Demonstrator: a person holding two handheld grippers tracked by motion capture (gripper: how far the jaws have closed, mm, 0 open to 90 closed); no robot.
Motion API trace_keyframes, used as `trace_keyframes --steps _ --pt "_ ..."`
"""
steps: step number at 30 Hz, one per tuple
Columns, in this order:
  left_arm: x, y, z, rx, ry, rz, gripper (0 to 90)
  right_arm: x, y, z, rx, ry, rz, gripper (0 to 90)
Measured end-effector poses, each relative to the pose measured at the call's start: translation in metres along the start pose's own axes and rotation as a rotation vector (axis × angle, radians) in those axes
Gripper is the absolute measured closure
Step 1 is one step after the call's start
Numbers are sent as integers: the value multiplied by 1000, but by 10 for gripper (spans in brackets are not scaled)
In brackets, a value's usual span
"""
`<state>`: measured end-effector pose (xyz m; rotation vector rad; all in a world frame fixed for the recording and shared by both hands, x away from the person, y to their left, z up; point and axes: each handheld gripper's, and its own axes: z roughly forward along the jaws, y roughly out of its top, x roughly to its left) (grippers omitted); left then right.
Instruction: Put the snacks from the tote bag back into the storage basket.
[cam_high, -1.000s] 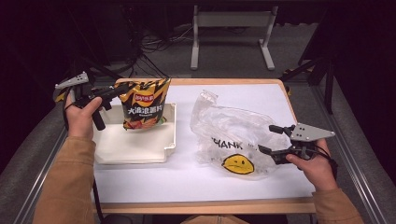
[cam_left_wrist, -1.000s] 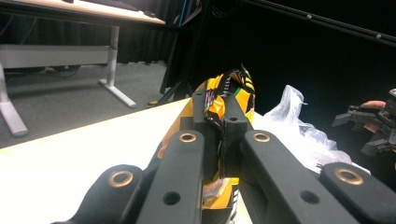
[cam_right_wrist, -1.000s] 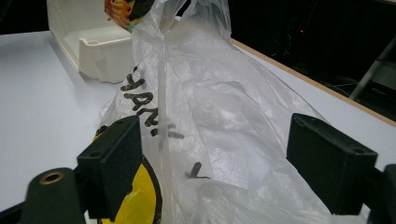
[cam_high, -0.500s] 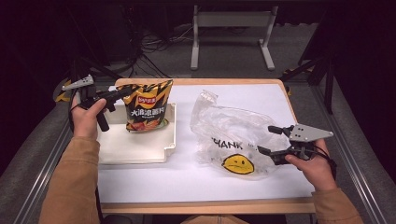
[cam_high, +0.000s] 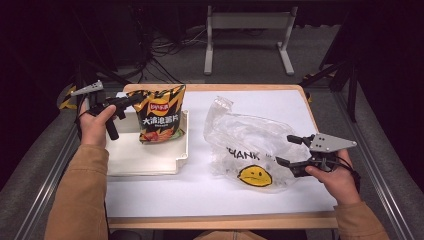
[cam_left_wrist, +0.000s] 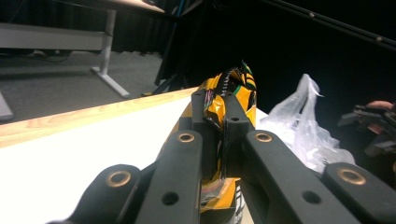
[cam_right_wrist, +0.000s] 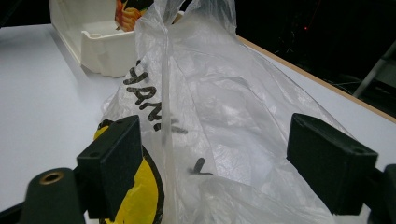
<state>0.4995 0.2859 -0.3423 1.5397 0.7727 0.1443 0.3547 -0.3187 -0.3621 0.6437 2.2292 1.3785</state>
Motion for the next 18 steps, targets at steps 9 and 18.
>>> trace_keyframes --steps 9,18 --pt "4 4 5 13 38 19 841 -1 -2 -3 4 -7 0 186" --pt "7 9 10 22 83 38 774 -2 -5 -5 7 -11 4 186"
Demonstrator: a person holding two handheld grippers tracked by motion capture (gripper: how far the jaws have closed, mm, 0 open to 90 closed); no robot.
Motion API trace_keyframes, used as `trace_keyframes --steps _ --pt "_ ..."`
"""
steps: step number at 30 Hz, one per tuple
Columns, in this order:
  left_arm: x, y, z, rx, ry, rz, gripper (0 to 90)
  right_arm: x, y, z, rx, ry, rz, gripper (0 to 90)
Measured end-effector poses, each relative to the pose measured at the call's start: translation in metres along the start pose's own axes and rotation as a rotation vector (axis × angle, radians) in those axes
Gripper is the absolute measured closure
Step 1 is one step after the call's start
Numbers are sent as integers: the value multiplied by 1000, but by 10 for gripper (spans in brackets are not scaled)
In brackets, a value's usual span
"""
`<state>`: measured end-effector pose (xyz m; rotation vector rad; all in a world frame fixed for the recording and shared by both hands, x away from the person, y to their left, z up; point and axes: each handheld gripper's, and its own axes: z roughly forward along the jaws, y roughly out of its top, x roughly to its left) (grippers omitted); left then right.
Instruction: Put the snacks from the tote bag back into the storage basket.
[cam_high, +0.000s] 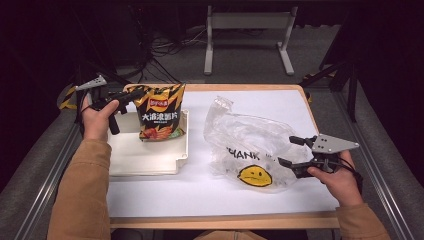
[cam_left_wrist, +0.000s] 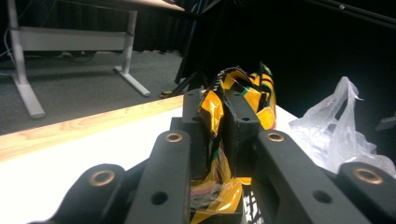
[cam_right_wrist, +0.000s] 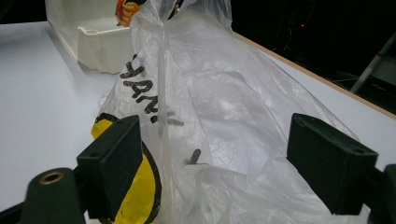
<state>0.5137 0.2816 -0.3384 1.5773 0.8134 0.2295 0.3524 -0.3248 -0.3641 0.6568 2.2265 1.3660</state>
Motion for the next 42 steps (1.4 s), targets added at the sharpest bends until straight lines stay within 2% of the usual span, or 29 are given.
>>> trace_keyframes --steps 2,4,7,8,9,10,11,12,15,18,25,29,33,34,35,37,38,42 --pt "1 0 0 8 12 1 752 0 0 0 0 1 0 186" --pt "3 -1 -1 19 45 -6 723 0 1 0 -6 2 4 186" --pt "3 -1 -2 24 60 -8 691 0 2 1 -6 6 -3 186" --pt "2 -1 -1 25 79 -19 576 0 3 2 -10 11 -4 186" --pt "2 -1 -1 25 79 -19 530 0 3 2 -10 11 -4 186" --pt "2 -1 -1 40 120 -11 473 0 3 3 -9 14 -5 186" --pt "2 -1 -1 40 120 -11 390 0 3 3 -9 15 -6 186" --pt "2 -1 -1 41 139 -17 390 0 3 3 -9 15 -6 186" --pt "1 -1 -3 8 172 -49 193 0 4 5 -10 21 -9 186" --pt "0 -1 -6 3 211 -32 109 -1 6 7 -12 25 -13 186" --pt "-5 -1 -17 -28 229 -26 70 -2 8 11 -14 37 -19 186" --pt "-14 3 -23 -36 225 -2 66 -4 10 15 -15 41 -23 186" --pt "-29 9 -28 -48 219 35 63 -5 12 17 -20 44 -26 186" --pt "-29 9 -28 -48 219 35 62 -5 12 17 -20 44 -26 186" --pt "-36 12 -32 -49 232 36 62 -5 14 18 -23 47 -28 186" --pt "-40 14 -33 -53 237 49 59 -6 14 18 -26 46 -28 186" --pt "-48 16 -37 -56 244 58 59 -6 15 20 -27 51 -28 186" --pt "-68 19 -46 -53 225 83 57 -8 18 23 -31 59 -34 186"
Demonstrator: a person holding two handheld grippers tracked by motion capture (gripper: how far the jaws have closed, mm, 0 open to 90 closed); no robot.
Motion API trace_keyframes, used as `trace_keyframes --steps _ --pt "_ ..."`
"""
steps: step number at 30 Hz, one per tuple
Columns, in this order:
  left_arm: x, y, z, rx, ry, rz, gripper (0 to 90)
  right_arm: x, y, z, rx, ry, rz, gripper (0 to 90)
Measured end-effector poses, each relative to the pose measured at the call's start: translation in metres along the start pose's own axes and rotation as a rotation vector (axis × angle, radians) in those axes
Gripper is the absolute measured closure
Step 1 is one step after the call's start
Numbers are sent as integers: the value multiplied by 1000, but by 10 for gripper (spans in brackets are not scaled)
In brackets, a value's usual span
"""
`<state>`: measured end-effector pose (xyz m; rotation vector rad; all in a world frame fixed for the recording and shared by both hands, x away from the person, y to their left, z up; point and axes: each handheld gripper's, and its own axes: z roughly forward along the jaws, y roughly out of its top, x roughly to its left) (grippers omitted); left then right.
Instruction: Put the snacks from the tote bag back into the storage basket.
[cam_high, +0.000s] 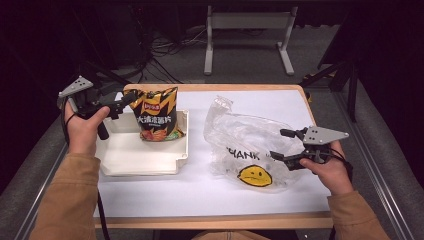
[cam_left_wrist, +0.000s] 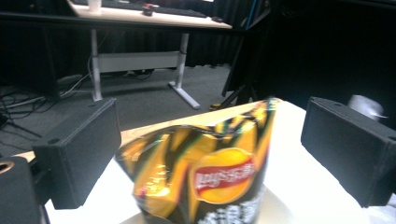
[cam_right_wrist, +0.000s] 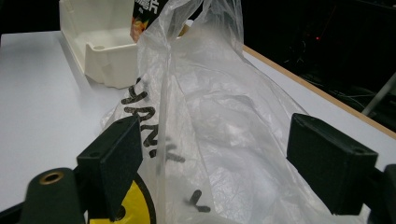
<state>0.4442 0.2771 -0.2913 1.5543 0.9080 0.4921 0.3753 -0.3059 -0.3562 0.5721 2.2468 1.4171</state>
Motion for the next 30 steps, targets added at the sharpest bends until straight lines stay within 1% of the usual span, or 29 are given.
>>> trace_keyframes --steps 1,2,6,7,8,11,13,14,15,16,17,18,19,20,21,22,24,25,26,27,28,29,30 --pt "0 0 0 0 0 0 57 0 0 0 0 0 0 186" --pt "-10 1 -7 5 -9 19 56 -1 1 2 -3 4 -3 186" --pt "-29 -2 -18 30 -42 42 57 -3 2 3 -2 2 -2 186" --pt "-33 -4 -20 39 -50 52 57 -3 1 3 0 1 2 186" --pt "-33 -4 -20 39 -50 52 57 -3 1 3 0 1 2 186" --pt "-47 -12 -27 53 -88 69 57 -5 1 2 2 -10 17 186" --pt "-53 -15 -30 56 -98 87 57 -6 1 0 4 -21 30 187" --pt "-53 -15 -30 56 -98 87 59 -7 1 0 4 -26 37 189" --pt "-56 -16 -31 53 -100 99 59 -7 1 0 4 -26 37 189" --pt "-61 -19 -34 66 -77 117 75 -8 0 -1 5 -32 48 201" --pt "-61 -19 -34 66 -77 117 79 -9 -1 -2 5 -35 53 208" --pt "-64 -21 -36 73 -69 125 79 -9 -1 -2 5 -35 53 208" --pt "-69 -24 -37 81 -72 138 80 -11 -2 -3 -2 -42 69 210" --pt "-69 -24 -37 81 -72 138 84 -11 -3 -3 -2 -43 76 210" --pt "-72 -26 -38 87 -71 145 84 -11 -3 -3 -2 -43 76 210" --pt "-78 -31 -40 97 -61 167 86 -12 -4 -4 1 -49 85 210" --pt "-80 -33 -42 105 -56 172 93 -13 -5 -5 0 -53 94 210" --pt "-82 -37 -42 110 -47 178 98 -14 -6 -6 1 -56 98 210" --pt "-85 -43 -41 127 -30 186 98 -14 -6 -6 4 -59 101 210" --pt "-85 -43 -41 127 -30 186 98 -14 -6 -6 4 -59 101 210" --pt "-88 -49 -39 134 -32 191 98 -14 -6 -7 6 -60 104 209" --pt "-88 -52 -39 139 -40 190 98 -14 -6 -8 4 -57 111 207" --pt "-91 -59 -37 148 -50 186 99 -14 -6 -9 2 -61 112 206"
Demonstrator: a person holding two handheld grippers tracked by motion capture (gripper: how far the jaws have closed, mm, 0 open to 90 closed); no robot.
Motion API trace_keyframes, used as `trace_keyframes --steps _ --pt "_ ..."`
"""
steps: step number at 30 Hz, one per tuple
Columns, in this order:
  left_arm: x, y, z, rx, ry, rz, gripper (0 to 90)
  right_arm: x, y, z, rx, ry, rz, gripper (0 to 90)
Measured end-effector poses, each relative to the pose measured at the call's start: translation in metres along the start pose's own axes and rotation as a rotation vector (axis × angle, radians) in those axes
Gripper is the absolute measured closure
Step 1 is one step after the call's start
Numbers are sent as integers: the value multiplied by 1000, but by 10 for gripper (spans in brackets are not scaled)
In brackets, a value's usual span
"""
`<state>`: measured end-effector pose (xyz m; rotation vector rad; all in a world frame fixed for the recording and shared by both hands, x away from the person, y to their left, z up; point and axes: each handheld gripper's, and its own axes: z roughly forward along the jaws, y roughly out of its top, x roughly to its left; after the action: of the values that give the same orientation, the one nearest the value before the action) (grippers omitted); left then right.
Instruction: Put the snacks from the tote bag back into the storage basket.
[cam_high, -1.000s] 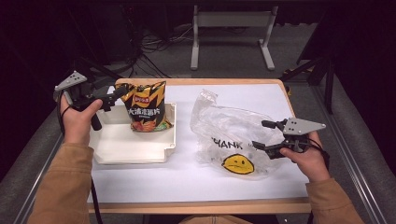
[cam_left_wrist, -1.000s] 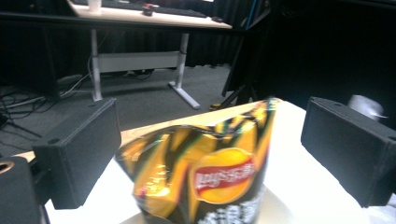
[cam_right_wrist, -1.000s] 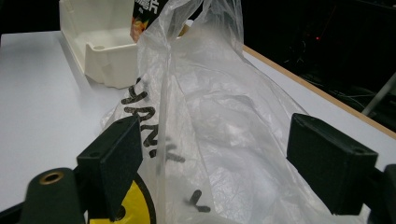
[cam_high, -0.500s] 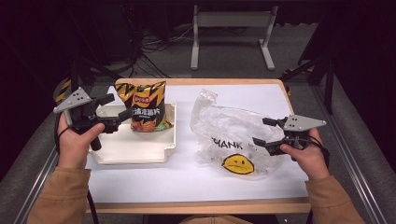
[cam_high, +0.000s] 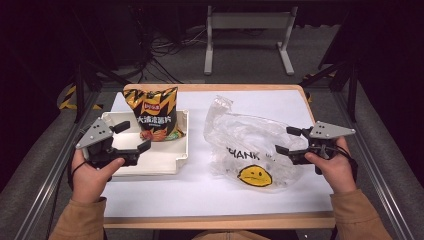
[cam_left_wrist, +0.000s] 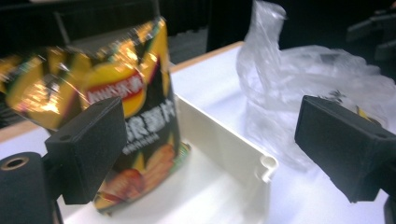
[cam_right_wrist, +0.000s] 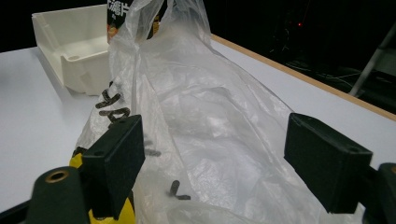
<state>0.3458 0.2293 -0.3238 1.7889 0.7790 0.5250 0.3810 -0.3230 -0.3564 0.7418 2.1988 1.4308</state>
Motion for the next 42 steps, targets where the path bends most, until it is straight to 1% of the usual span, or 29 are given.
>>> trace_keyframes --steps 1,3,5,6,7,9,10,11,14,16,17,18,19,20,21,23,24,25,27,29,30,31,32,33,34,36,38,39,42 --pt "0 0 0 0 0 0 99 0 0 0 0 0 0 206" --pt "-3 -4 1 1 -4 13 99 -1 0 -2 4 -8 3 206" --pt "-5 -8 1 -14 -17 19 97 -3 -2 -3 9 -16 8 206" --pt "-8 -12 1 -46 -44 29 97 -3 -3 -3 9 -18 12 206" --pt "-8 -12 1 -46 -44 29 97 -3 -3 -3 9 -18 12 206" --pt "-10 -16 3 -34 -54 48 98 -4 -4 -4 15 -18 13 206" --pt "-10 -20 5 -28 -56 50 97 -4 -6 -4 17 -20 16 206" --pt "-10 -20 5 -28 -56 50 98 -4 -6 -4 18 -20 18 206" --pt "-10 -30 10 -26 -72 29 98 -5 -8 -5 20 -21 22 205" --pt "-11 -35 12 -23 -78 32 98 -6 -10 -5 22 -24 30 203" --pt "-12 -39 12 -13 -83 38 100 -7 -13 -4 24 -25 45 196" --pt "-12 -41 12 -10 -85 29 100 -8 -14 -4 27 -28 48 196" --pt "-11 -50 15 -2 -103 -6 100 -8 -15 -4 28 -32 48 196" --pt "-11 -50 15 -2 -103 -6 100 -8 -15 -4 28 -32 48 196" --pt "-10 -54 16 -4 -103 -17 100 -9 -17 -4 31 -35 54 197" --pt "-10 -64 20 -3 -85 -34 100 -10 -19 -3 35 -42 65 201" --pt "-9 -68 22 -1 -79 -43 98 -11 -20 -3 39 -52 76 204" --pt "-8 -73 25 3 -73 -46 95 -12 -21 -4 40 -58 82 205" --pt "-5 -81 29 15 -65 -58 91 -13 -23 -4 31 -54 96 204" --pt "-3 -85 32 10 -59 -66 86 -13 -24 -5 31 -54 94 204" --pt "-2 -87 32 9 -54 -52 76 -13 -24 -4 31 -55 94 204" --pt "-2 -88 32 14 -60 -35 47 -13 -25 -4 33 -54 96 204" --pt "-1 -88 31 6 -75 -25 29 -13 -26 -4 35 -57 92 204" --pt "-1 -88 31 6 -75 -25 29 -13 -26 -4 35 -57 92 204" --pt "0 -89 30 -5 -84 -39 29 -13 -26 -4 32 -58 91 204" --pt "1 -89 29 -16 -71 -56 28 -13 -27 -4 26 -58 88 203" --pt "1 -90 29 -16 -61 -69 28 -13 -28 -4 24 -60 81 203" --pt "1 -90 29 -22 -52 -66 26 -13 -29 -5 19 -60 79 203" --pt "0 -90 29 -17 -42 -55 22 -13 -30 -8 6 -66 71 201"
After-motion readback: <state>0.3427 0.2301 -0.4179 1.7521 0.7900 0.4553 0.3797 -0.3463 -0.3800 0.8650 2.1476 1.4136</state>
